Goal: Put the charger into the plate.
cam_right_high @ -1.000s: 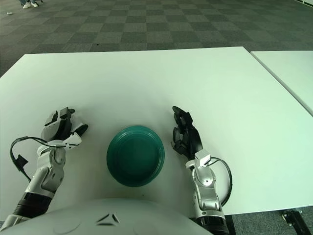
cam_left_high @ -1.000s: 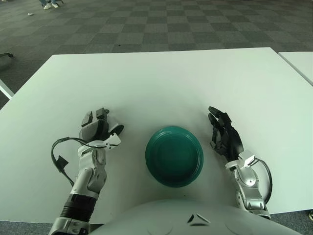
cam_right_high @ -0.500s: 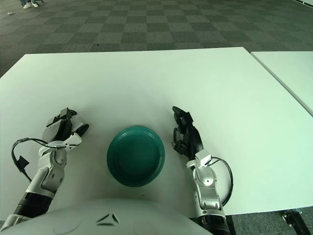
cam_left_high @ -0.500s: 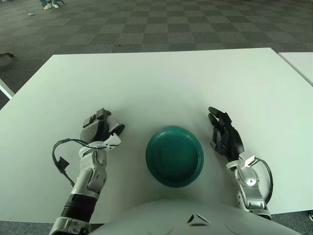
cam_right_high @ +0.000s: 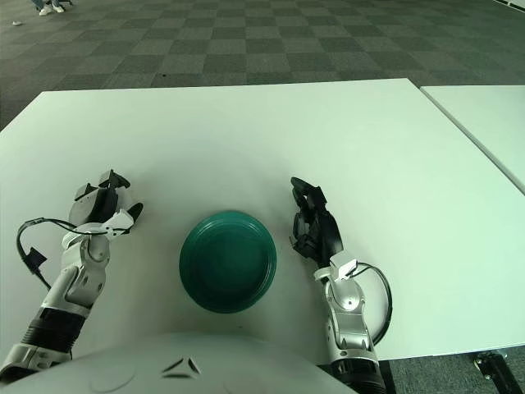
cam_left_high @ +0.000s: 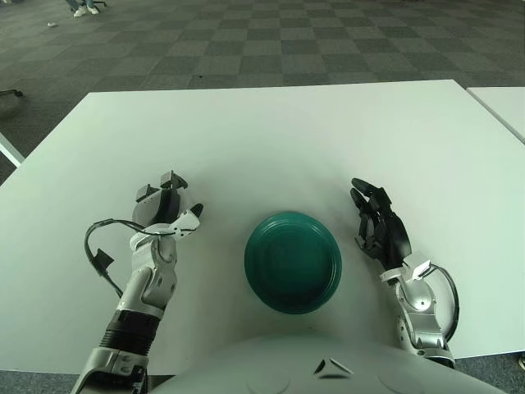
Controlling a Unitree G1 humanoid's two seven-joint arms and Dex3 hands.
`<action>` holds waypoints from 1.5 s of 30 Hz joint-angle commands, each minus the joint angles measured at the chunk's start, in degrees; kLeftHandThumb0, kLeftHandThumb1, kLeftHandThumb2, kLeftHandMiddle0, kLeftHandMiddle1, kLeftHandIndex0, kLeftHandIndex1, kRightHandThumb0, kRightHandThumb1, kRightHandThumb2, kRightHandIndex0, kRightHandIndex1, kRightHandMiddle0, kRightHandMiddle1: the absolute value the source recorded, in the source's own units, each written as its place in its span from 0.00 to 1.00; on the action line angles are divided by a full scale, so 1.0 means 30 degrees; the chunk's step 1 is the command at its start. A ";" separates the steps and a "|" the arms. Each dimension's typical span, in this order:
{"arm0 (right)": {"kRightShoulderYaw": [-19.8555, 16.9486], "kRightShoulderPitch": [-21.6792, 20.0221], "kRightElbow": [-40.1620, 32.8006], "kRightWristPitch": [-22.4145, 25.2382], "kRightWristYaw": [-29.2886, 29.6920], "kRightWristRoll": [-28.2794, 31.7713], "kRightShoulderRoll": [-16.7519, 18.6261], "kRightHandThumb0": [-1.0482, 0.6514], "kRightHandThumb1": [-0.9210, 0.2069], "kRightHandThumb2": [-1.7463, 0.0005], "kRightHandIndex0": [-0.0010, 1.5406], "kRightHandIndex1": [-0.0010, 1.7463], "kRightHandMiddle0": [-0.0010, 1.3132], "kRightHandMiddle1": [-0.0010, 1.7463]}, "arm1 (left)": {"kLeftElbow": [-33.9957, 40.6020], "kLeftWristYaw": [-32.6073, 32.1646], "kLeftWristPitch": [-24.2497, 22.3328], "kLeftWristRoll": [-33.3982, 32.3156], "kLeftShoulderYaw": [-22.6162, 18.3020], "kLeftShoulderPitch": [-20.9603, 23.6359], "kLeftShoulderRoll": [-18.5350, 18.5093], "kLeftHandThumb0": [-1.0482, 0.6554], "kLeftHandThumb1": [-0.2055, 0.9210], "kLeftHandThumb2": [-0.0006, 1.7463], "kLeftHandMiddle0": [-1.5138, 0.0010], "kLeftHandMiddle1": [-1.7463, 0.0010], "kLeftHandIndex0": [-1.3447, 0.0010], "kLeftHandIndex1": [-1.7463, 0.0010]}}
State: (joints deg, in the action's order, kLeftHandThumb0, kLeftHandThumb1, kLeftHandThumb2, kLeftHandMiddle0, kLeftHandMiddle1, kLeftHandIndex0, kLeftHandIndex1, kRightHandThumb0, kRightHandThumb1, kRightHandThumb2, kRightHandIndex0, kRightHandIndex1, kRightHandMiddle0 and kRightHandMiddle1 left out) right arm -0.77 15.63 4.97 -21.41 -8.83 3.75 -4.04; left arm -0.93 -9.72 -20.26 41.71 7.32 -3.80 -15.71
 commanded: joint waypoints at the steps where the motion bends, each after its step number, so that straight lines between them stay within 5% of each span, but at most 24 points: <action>1: -0.0170 0.0463 0.0781 0.0749 0.0113 0.0088 0.0026 0.18 0.00 0.47 0.15 0.01 0.00 0.43 | -0.0735 0.1069 -0.0635 -0.0750 0.0512 -0.1105 0.0526 0.61 0.18 0.93 0.41 0.09 0.53 0.00; 13: -0.0222 0.0587 0.0399 0.0958 0.0226 0.0082 0.0155 0.19 0.00 0.46 0.16 0.02 0.00 0.48 | 0.1112 0.0499 -0.0462 -0.0675 0.0689 -0.1657 0.0695 0.61 0.17 0.95 0.41 0.06 0.53 0.00; 23: -0.0333 0.0499 0.0751 0.1305 -0.0134 0.0474 0.0046 0.19 0.00 0.47 0.17 0.02 0.00 0.47 | 0.9663 0.2186 -0.0812 0.1690 0.1821 -0.2939 0.0686 0.61 0.17 0.95 0.42 0.05 0.53 0.00; 37: 0.0071 0.0987 -0.0407 0.1632 -0.0310 0.0227 0.0074 0.19 0.00 0.48 0.16 0.01 0.00 0.43 | 1.3338 0.4671 0.0662 0.4777 0.6573 -0.2669 0.2674 0.61 0.18 0.95 0.43 0.03 0.54 0.00; 45: 0.0022 0.0917 0.0119 0.1701 -0.0415 0.0366 0.0000 0.20 0.00 0.51 0.17 0.01 0.00 0.45 | 1.4343 0.7981 0.1019 0.5714 0.7681 -0.1152 0.3220 0.61 0.19 0.96 0.44 0.02 0.54 0.00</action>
State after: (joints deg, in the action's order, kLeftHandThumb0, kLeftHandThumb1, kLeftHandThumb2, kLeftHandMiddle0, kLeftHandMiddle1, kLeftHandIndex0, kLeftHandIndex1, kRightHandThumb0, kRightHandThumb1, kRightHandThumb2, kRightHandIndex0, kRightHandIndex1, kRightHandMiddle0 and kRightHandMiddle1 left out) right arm -0.66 16.79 2.38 -18.96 -9.73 4.70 -3.84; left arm 39.94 11.57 -18.24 56.72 29.84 -10.14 -6.27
